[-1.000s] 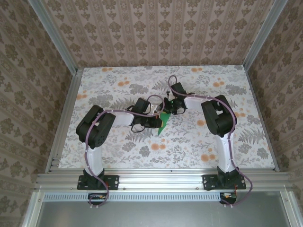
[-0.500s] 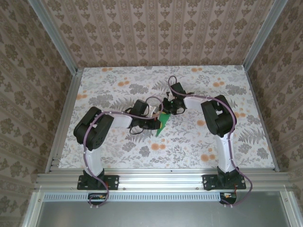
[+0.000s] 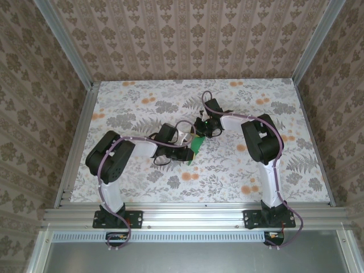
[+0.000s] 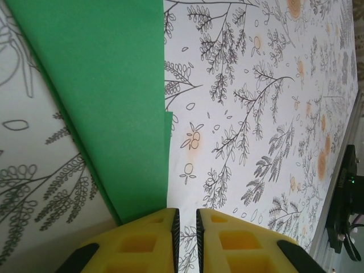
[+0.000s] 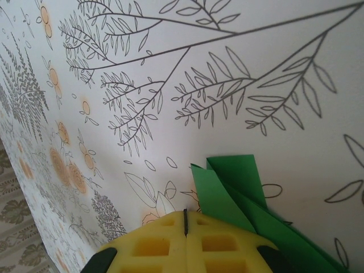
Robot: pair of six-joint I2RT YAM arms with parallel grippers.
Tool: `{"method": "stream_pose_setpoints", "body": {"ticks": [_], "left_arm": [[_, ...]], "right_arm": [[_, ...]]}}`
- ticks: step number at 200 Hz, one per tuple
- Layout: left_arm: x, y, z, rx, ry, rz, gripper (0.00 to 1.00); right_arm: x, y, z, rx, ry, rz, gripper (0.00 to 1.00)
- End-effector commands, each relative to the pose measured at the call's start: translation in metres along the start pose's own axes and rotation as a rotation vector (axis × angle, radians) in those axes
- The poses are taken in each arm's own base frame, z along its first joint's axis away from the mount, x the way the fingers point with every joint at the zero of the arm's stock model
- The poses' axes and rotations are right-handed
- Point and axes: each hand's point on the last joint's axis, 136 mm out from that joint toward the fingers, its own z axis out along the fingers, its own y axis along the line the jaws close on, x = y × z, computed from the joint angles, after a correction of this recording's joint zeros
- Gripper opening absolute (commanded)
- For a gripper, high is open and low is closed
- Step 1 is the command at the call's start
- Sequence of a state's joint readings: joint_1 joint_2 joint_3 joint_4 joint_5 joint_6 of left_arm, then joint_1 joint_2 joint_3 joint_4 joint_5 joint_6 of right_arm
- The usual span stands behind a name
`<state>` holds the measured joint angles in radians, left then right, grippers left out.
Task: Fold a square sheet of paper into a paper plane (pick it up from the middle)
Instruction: Fold the wing for the fifth time at the center of the table.
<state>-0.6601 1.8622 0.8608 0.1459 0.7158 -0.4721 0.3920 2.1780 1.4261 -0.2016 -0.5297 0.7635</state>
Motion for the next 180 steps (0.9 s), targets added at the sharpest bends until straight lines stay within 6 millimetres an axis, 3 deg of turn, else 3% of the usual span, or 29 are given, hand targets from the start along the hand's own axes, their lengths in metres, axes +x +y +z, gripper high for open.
{"method": "stream_pose_setpoints", "body": {"ticks": [1, 82, 104, 132, 155, 180], "left_arm": [[0.047, 0.007, 0.002, -0.013, 0.139, -0.070, 0.19], [0.098, 0.021, -0.004, -0.140, 0.253, -0.073, 0.17], [0.105, 0.033, -0.007, -0.222, 0.261, -0.071, 0.15], [0.112, 0.034, -0.009, -0.246, 0.279, -0.072, 0.13], [0.103, 0.024, -0.015, -0.243, 0.255, -0.036, 0.13], [0.062, -0.008, -0.028, -0.192, 0.131, 0.026, 0.13]], "right_arm": [[0.006, -0.047, 0.016, 0.147, 0.011, 0.073, 0.06], [0.007, -0.052, 0.016, 0.167, 0.014, 0.079, 0.06], [0.006, -0.052, 0.016, 0.171, 0.012, 0.079, 0.06], [0.006, -0.051, 0.015, 0.171, 0.015, 0.080, 0.06], [0.006, -0.050, 0.014, 0.172, 0.013, 0.078, 0.07], [0.006, -0.051, 0.014, 0.171, 0.016, 0.077, 0.07]]}}
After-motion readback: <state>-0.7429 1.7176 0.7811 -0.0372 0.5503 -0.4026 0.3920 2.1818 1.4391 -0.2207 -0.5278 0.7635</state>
